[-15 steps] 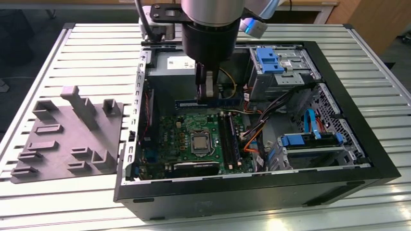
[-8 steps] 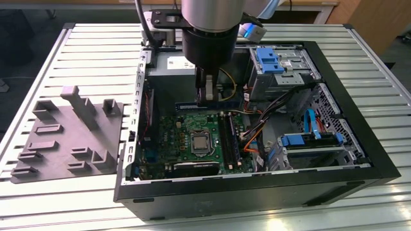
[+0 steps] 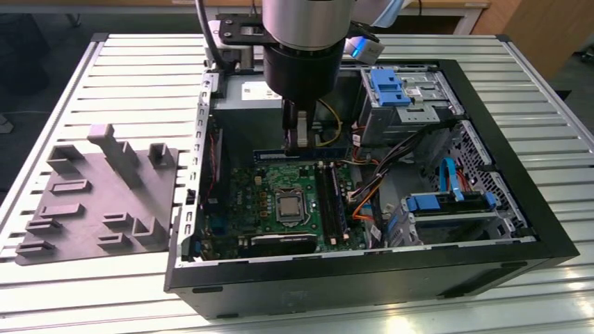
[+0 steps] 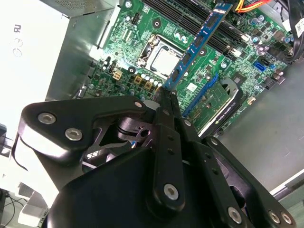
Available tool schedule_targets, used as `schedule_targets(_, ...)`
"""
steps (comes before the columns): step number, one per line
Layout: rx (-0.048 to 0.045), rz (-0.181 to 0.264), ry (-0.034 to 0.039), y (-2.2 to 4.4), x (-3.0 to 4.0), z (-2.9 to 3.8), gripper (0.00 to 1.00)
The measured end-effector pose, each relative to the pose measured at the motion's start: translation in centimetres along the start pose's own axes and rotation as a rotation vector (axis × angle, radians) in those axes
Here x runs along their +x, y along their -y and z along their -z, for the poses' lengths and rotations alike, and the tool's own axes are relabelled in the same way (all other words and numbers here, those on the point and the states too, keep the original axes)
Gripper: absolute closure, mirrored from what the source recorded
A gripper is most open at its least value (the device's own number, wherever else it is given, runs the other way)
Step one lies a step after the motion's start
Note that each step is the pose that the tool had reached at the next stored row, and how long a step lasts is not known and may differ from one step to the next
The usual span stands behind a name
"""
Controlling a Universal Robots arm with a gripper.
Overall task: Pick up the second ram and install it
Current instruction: 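Insert the second ram into the second slot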
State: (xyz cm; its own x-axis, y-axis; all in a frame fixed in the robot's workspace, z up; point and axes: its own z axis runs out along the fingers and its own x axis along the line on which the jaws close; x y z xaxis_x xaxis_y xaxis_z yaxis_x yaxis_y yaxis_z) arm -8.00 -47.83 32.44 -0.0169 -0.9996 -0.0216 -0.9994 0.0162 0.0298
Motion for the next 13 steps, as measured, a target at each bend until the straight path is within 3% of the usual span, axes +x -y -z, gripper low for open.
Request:
schedule_targets(9, 0.0001, -0.001, 0.0001, 0.00, 0.00, 0.00, 0.89)
schedule_targets(13, 0.0005, -0.021, 0.0007, 0.00, 0.00, -0.01, 0.89)
